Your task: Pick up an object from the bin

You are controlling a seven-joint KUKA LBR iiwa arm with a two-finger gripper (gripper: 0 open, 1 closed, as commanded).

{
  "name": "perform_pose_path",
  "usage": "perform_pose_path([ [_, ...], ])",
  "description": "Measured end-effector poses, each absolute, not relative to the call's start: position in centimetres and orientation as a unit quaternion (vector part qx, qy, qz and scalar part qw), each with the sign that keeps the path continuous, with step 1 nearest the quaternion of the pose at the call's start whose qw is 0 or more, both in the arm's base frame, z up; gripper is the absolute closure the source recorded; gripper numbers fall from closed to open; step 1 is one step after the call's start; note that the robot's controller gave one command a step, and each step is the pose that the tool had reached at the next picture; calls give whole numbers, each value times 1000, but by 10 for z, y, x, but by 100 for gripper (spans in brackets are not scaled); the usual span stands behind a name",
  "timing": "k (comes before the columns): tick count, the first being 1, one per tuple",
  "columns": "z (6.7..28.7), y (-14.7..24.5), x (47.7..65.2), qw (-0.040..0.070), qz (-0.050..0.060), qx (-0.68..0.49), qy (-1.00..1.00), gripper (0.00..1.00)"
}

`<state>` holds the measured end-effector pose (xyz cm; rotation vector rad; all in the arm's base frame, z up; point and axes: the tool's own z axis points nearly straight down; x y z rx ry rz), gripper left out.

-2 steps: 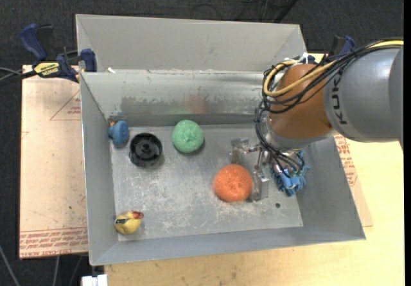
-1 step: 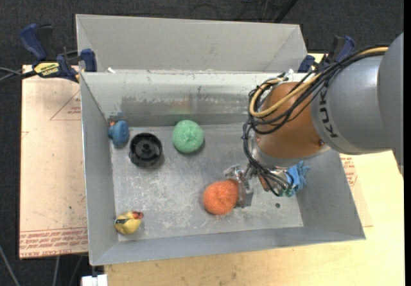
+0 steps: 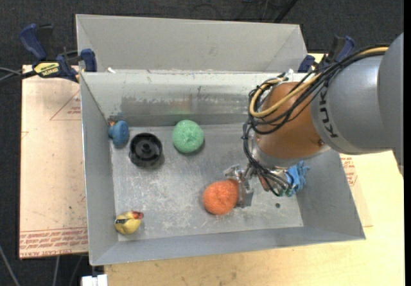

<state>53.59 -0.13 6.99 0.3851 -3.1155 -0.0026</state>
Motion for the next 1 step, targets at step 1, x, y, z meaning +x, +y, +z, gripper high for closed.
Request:
perform_pose_path([
  [1, 216, 1, 535, -1, -1, 105, -994, 100],
])
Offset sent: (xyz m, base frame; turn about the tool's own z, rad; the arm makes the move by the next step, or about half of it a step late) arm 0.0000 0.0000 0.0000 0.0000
